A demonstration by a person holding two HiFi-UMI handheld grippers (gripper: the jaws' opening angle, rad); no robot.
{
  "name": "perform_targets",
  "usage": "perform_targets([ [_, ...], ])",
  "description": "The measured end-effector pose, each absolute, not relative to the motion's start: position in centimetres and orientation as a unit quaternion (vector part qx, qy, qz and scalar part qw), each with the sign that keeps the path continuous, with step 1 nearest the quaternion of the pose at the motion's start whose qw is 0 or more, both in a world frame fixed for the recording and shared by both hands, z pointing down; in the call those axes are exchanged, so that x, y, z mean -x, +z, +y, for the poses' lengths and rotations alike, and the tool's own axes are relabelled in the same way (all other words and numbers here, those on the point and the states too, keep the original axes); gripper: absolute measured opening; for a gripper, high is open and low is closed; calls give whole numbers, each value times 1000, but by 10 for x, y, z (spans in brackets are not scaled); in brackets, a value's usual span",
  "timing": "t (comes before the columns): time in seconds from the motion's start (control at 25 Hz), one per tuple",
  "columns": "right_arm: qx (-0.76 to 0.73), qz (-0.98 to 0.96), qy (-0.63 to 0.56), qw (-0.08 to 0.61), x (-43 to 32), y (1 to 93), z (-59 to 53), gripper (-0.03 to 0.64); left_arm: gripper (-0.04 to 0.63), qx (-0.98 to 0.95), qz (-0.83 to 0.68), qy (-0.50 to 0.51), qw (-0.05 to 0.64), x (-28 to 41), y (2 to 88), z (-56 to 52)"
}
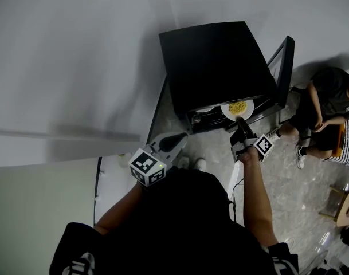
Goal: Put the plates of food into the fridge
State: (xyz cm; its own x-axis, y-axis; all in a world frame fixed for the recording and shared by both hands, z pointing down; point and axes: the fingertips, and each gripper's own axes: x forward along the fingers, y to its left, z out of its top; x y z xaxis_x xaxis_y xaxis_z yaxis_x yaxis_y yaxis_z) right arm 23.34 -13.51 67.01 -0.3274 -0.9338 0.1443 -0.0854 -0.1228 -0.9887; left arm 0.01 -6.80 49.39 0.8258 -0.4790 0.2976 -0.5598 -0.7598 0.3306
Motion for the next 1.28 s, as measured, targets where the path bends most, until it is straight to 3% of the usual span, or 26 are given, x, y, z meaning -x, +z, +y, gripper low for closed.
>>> perform_targets([
  [1.28,478,515,-606,374,-227,681,-196,32,25,-929,-275,109,221,-8,504,-77],
])
